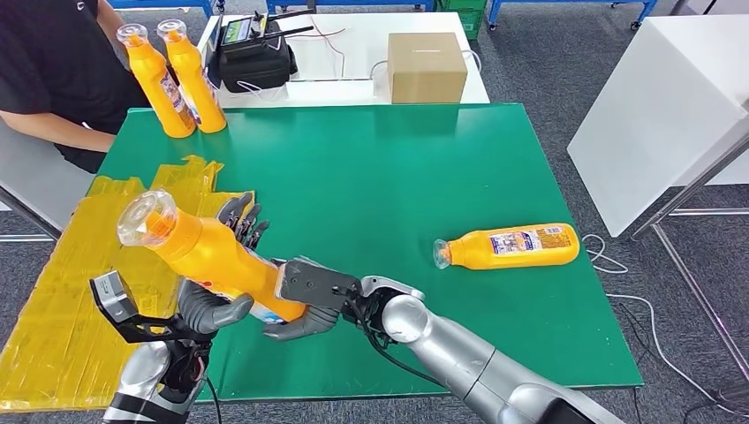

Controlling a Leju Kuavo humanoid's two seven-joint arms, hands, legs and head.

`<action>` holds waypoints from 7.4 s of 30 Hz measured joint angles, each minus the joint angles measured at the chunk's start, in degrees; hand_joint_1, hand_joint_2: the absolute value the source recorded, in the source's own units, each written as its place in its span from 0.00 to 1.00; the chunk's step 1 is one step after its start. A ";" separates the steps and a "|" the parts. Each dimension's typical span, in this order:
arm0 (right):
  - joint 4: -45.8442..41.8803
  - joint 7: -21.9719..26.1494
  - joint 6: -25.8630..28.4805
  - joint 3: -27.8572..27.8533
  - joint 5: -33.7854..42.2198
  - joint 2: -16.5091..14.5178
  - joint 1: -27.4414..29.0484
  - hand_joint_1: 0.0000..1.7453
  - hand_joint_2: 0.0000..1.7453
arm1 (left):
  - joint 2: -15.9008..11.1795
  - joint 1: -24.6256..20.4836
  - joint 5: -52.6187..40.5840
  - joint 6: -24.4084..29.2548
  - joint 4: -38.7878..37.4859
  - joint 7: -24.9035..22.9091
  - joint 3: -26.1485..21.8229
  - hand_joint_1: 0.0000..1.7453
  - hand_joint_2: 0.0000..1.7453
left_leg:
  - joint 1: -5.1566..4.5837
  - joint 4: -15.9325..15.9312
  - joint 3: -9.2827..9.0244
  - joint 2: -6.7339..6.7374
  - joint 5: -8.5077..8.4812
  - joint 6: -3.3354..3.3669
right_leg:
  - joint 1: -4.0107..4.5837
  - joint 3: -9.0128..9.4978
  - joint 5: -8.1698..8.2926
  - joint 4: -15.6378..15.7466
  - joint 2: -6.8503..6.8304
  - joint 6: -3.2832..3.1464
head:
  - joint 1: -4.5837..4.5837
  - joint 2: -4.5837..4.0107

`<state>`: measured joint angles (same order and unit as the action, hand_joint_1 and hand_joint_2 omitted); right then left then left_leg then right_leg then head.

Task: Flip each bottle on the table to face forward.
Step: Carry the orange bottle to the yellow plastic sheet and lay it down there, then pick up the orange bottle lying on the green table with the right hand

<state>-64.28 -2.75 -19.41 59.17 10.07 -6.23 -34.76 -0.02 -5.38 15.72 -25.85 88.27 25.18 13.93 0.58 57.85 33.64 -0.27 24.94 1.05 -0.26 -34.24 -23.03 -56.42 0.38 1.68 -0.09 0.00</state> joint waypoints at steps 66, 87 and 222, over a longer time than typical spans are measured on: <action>-26.36 5.21 7.03 -23.15 -3.37 23.22 11.01 0.00 0.00 | -16.88 -7.16 -65.09 40.63 -8.25 -10.75 -10.55 1.00 1.00 | 0.00 0.01 -0.02 0.00 0.00 0.00 | 0.02 -0.01 0.01 0.00 0.00 0.00 | -0.01 0.00; -27.23 5.35 5.17 -24.14 -4.54 24.27 10.88 0.00 0.00 | -19.35 -19.51 -86.88 42.27 -33.59 -19.21 1.34 1.00 1.00 | -0.01 0.02 -0.01 0.02 -0.02 -0.02 | 0.02 -0.02 0.03 -0.02 0.02 0.02 | 0.01 0.00; 20.64 -4.99 2.37 -21.34 -59.13 26.90 -2.95 0.00 1.00 | -5.90 -17.62 -25.49 40.62 -6.22 0.86 -17.22 0.00 0.00 | -0.13 0.04 0.07 -0.04 -0.01 -0.01 | -0.14 -0.03 0.06 0.05 0.00 0.09 | -0.02 0.00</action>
<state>-43.64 -7.75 -17.05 37.82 -49.06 20.67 -37.70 -5.92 -23.00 -9.78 14.76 82.05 26.04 -3.28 0.45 57.88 33.71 -0.31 24.93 1.04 -0.40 -34.27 -22.97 -56.37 0.37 1.77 -0.11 0.00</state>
